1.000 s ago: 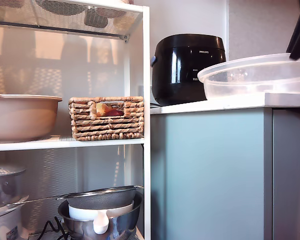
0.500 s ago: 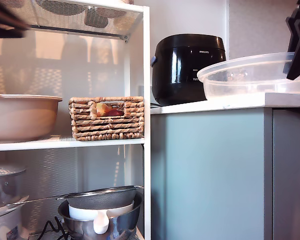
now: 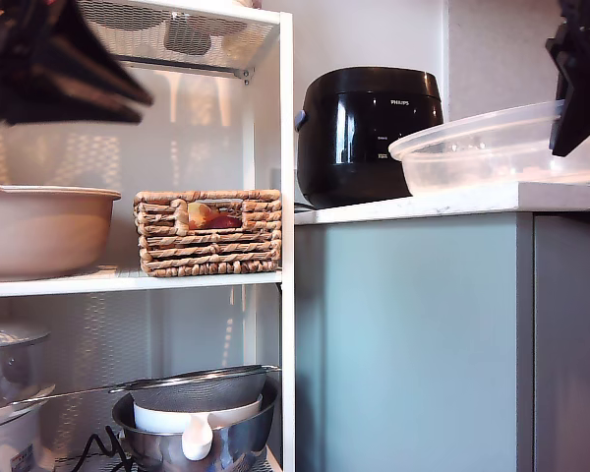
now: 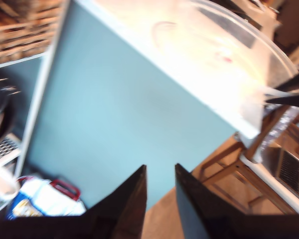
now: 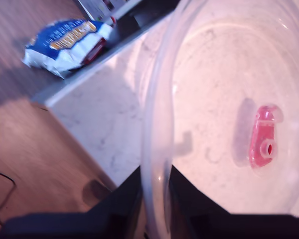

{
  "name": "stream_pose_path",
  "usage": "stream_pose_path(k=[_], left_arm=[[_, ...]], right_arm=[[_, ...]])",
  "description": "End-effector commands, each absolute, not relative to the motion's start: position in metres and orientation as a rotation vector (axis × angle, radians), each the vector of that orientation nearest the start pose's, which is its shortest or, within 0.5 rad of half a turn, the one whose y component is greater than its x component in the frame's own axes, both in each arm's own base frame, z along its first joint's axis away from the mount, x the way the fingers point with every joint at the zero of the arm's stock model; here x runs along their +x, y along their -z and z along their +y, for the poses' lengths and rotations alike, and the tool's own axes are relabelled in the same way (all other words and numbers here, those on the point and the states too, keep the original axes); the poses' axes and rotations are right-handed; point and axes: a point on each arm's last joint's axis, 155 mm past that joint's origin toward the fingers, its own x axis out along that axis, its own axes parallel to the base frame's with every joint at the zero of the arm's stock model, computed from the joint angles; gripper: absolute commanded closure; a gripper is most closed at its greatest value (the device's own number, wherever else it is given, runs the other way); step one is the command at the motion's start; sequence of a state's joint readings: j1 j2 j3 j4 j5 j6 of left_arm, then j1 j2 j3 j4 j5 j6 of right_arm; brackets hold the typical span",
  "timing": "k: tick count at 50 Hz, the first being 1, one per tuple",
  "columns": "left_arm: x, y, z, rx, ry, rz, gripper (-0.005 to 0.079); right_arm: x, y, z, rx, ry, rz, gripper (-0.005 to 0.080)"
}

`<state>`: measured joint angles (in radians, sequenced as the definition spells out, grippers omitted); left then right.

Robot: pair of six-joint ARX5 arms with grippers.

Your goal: Pick up the plastic microwave lid from the counter next to you, then place it on the shelf

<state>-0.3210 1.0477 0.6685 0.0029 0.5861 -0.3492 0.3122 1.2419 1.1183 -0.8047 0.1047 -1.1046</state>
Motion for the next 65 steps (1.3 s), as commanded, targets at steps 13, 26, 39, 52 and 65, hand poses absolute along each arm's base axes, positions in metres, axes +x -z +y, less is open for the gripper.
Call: stream_pose_path(k=[13, 26, 39, 52, 65], left_arm=[[0.303, -0.247, -0.211, -0.357, 0.853, 0.462, 0.0586], [0.306, -0.249, -0.211, -0.461, 0.826, 0.511, 0.0576], [0.312, -0.236, -0.213, -0.578, 0.777, 0.601, 0.0576], [0.316, -0.226, -0.216, -0.688, 0.733, 0.674, 0.0576], [0.319, -0.218, -0.223, -0.829, 0.688, 0.754, 0.0433]], right_arm=[[0.331, -0.194, 0.09, -1.281, -0.628, 0.684, 0.0765], [0.332, -0.208, 0.1, -1.361, -0.566, 0.641, 0.0765], [0.33, -0.22, 0.112, -1.446, -0.504, 0.602, 0.0765], [0.314, -0.225, 0.147, -1.533, -0.534, 0.521, 0.0765], [0.292, -0.23, 0.193, -1.545, -0.612, 0.403, 0.0765]])
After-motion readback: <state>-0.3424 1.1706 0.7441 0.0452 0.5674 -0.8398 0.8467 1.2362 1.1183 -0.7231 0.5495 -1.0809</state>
